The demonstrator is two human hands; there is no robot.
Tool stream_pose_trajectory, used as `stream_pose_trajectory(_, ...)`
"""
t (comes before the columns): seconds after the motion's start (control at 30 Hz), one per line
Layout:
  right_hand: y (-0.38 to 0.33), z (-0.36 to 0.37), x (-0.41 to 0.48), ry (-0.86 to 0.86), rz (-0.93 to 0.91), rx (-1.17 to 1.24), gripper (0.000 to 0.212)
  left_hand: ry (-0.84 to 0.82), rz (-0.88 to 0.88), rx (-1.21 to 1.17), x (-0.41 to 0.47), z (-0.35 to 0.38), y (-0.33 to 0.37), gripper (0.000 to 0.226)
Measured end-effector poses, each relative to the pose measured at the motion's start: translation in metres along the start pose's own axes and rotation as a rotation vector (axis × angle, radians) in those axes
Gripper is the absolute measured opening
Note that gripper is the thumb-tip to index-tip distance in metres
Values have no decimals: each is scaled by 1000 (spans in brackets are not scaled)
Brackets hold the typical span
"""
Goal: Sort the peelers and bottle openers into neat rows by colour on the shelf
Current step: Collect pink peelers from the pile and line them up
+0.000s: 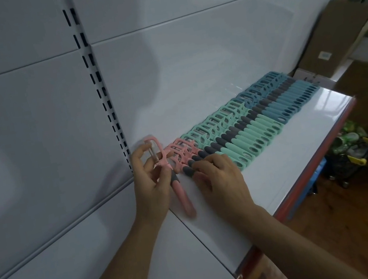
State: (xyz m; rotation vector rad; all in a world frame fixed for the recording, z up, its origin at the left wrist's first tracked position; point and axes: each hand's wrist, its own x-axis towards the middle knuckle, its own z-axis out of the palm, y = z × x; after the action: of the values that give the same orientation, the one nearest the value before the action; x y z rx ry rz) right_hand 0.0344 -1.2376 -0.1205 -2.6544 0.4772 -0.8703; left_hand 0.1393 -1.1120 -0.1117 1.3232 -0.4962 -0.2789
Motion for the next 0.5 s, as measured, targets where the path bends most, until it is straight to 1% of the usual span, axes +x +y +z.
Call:
stream_pose_trajectory(0.07, -6, -8, -1, 32, 49, 162, 16, -24, -8, -34, -2, 2, 3, 74)
stream_pose_trajectory(0.13, -14, -14, -2, -7, 134, 398, 13, -31, -65, -91, -3, 2, 3, 90)
stream_pose_trajectory(0.2, -21, -14, -6, -60, 161, 504, 17, -22, -113, -122, -3, 2, 2, 97)
stream_pose_trajectory(0.23, -22, -12, -8, -68, 163, 533, 19, -27, -123, -122, -3, 2, 1, 96)
stream_pose_trajectory(0.3, -20, -12, -10, -56, 199, 582, 22, -65, -94, -111, -3, 4, 1, 84)
stream_pose_trajectory(0.37, -17, -14, -9, -29, 213, 562, 24, -78, -35, -31, -1, 4, 2, 61)
stream_pose_trajectory(0.43, -15, -17, -10, -9, 163, 465, 22, -22, 7, 91, 3, -1, 2, 37)
stream_pose_trajectory(0.47, -14, -17, -12, 4, 129, 408, 22, 34, 17, 144, 5, -4, 2, 27)
stream_pose_trajectory(0.5, -13, -16, -13, 19, 103, 355, 22, 99, 21, 173, 7, -8, 0, 22)
